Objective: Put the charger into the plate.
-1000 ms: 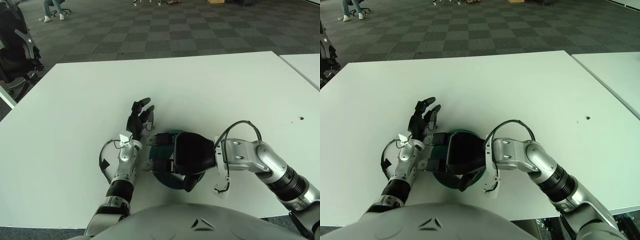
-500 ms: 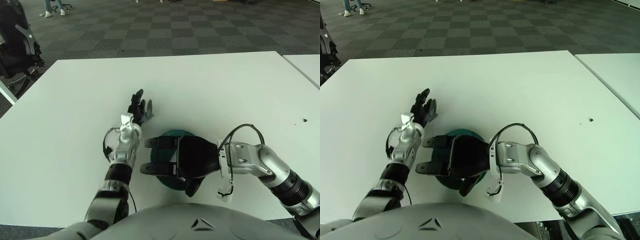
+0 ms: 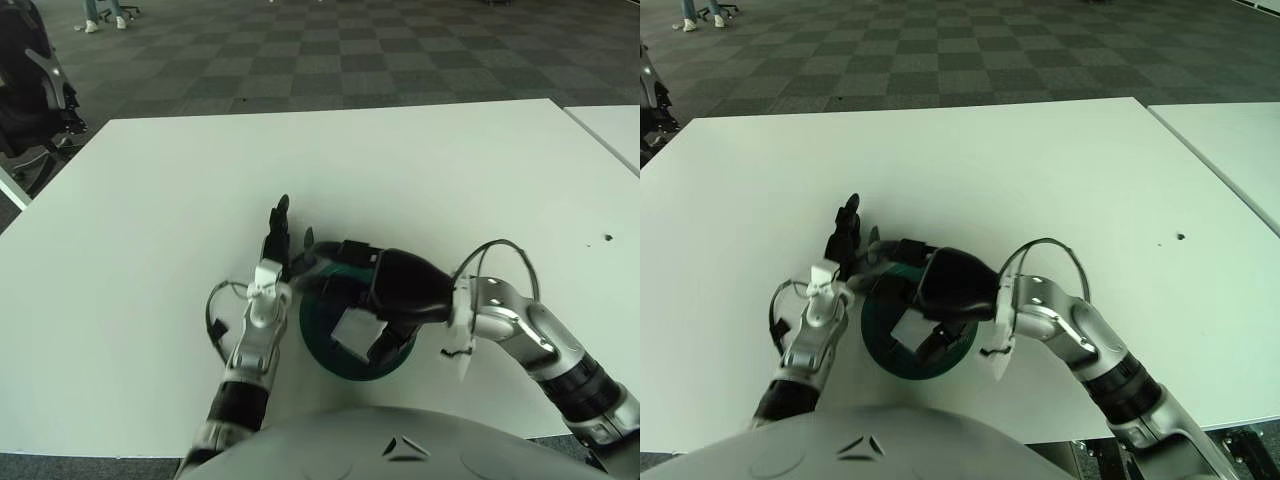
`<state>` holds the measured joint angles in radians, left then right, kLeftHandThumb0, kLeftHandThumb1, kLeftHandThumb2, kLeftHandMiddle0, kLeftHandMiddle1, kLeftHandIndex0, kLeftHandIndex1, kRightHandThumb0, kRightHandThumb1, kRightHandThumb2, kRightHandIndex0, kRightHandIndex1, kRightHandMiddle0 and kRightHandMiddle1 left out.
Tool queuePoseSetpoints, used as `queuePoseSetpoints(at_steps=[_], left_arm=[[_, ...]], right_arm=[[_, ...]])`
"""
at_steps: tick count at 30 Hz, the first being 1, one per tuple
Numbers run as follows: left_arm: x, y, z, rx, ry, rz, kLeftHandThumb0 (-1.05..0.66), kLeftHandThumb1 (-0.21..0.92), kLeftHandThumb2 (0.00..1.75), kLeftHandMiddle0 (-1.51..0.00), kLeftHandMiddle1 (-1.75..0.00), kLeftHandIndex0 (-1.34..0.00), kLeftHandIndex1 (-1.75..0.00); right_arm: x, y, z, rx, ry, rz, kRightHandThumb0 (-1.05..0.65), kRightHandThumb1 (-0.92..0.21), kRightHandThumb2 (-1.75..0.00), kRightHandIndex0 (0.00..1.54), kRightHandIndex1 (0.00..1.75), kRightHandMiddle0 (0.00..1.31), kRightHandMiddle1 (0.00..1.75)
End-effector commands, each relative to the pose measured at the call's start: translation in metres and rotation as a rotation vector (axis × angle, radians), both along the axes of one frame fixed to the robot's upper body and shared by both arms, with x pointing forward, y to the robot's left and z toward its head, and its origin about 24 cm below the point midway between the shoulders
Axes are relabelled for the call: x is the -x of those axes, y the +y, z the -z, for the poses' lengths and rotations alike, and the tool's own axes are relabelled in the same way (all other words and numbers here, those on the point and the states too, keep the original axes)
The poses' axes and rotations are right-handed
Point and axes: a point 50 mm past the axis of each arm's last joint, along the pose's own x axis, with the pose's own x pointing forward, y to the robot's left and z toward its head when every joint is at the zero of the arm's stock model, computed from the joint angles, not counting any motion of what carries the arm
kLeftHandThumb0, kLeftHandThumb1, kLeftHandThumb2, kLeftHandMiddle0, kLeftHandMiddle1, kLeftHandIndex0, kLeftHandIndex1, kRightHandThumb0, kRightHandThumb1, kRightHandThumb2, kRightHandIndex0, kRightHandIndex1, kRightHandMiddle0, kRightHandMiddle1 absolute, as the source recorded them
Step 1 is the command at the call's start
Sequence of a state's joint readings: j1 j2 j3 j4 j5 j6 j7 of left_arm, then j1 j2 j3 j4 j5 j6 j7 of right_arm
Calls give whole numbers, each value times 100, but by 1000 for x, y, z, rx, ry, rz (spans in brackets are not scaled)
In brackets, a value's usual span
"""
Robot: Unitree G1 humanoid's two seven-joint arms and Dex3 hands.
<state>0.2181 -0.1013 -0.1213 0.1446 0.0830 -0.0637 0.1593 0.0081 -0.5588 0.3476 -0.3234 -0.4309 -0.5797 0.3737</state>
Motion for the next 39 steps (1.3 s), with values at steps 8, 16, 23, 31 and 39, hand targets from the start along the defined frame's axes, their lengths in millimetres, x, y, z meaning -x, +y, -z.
queuePoseSetpoints(at_steps=[8,16,23,31,39], left_arm=[[100,9,8,119,95,-85,-79,92,90,-36,-4,-9,-86],[116,9,-5,125,51,-104,-80,92,86,-45,-7,-23,-96],[126,7,-13,111,33,-105,-79,92,86,-50,-9,-28,-100],[137,9,-23,86,17,-107,-80,92,87,-53,-9,-28,-101],[139,15,-28,102,16,-128,-80,92,87,-54,-9,-26,-99]], right_arm=[[14,-44,35,-667,523,512,-102,-92,-98,7,2,0,0],[28,-56,43,-946,733,618,-98,-92,-90,4,0,6,4],[35,-58,41,-1138,858,596,-93,-92,-78,9,1,2,33],[47,-62,44,-1100,853,691,-86,-92,-75,18,3,0,55],[56,-63,61,-1053,873,785,-82,-92,-76,22,3,0,60]])
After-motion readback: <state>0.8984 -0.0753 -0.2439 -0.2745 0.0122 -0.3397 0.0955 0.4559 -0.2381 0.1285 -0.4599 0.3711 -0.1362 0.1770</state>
